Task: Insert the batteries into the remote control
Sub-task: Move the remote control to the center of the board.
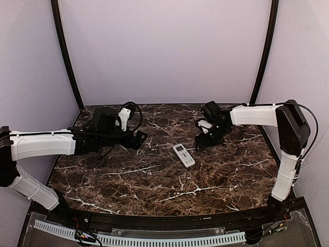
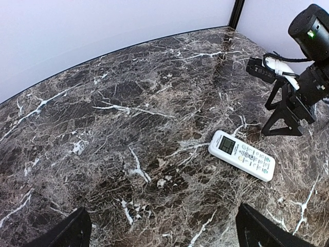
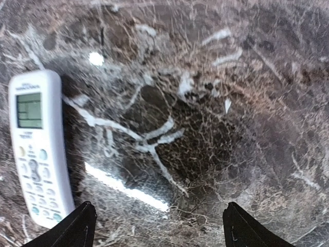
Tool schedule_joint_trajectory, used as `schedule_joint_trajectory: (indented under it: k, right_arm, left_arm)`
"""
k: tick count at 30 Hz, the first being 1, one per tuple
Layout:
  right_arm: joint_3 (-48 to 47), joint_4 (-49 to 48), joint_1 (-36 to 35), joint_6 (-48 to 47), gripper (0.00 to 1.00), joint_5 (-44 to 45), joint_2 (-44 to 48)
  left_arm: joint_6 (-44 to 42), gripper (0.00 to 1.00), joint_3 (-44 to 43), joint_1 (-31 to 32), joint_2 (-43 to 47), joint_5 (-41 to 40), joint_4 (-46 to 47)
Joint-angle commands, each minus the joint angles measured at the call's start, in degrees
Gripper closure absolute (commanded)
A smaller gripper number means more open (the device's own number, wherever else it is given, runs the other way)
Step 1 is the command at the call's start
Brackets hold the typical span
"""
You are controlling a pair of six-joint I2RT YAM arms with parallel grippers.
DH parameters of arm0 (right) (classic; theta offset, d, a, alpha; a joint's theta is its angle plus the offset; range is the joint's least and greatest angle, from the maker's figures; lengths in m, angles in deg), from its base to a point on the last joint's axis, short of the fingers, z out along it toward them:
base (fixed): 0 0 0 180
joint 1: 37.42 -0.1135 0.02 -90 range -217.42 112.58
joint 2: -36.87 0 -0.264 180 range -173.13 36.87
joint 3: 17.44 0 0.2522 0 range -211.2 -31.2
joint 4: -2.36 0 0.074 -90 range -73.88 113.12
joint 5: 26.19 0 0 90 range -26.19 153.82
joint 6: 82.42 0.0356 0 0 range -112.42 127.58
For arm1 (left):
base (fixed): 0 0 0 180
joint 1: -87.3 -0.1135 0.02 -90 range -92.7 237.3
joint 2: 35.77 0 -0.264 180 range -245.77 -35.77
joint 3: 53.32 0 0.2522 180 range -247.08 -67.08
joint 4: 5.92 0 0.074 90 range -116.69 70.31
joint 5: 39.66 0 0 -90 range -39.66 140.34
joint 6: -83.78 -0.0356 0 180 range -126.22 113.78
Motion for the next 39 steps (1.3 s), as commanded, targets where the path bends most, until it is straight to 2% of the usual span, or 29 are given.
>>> schedule_joint_trajectory:
  k: [1, 13, 23, 29, 32, 39]
  right_arm:
    - [4.5, -4.1, -0.5, -1.3, 0.15, 3.4, -1.9]
    - [7.2, -7.5, -5.3, -1.6, 0.14, -1.3, -2.8]
    - [7.7, -8.2, -8.0, -0.8, 0.12, -5.6, -0.9]
    - [9.2, -9.0, -6.0, -0.7, 0.1, -6.5, 5.7]
    - [11.3, -12.9, -3.7, -0.7, 0.03, -10.0, 12.3]
    - [17.2, -24.1, 2.8, 0.6, 0.01, -16.3, 21.3]
  left_arm:
    - [0.7, 0.01, -2.1, -0.4, -0.8, 0.7, -3.4]
    - [1.3, 0.01, -3.3, -0.4, -2.0, 1.2, -4.1]
    - [1.9, 0.02, -7.3, -0.5, -3.9, 2.2, -8.9]
    - [5.2, 0.01, -9.1, -3.3, -5.3, 6.7, -10.0]
    - [7.0, 0.01, -12.1, -6.5, -7.4, 12.9, -11.4]
    - [6.0, 0.01, -14.6, -8.8, -10.4, 11.1, -13.5]
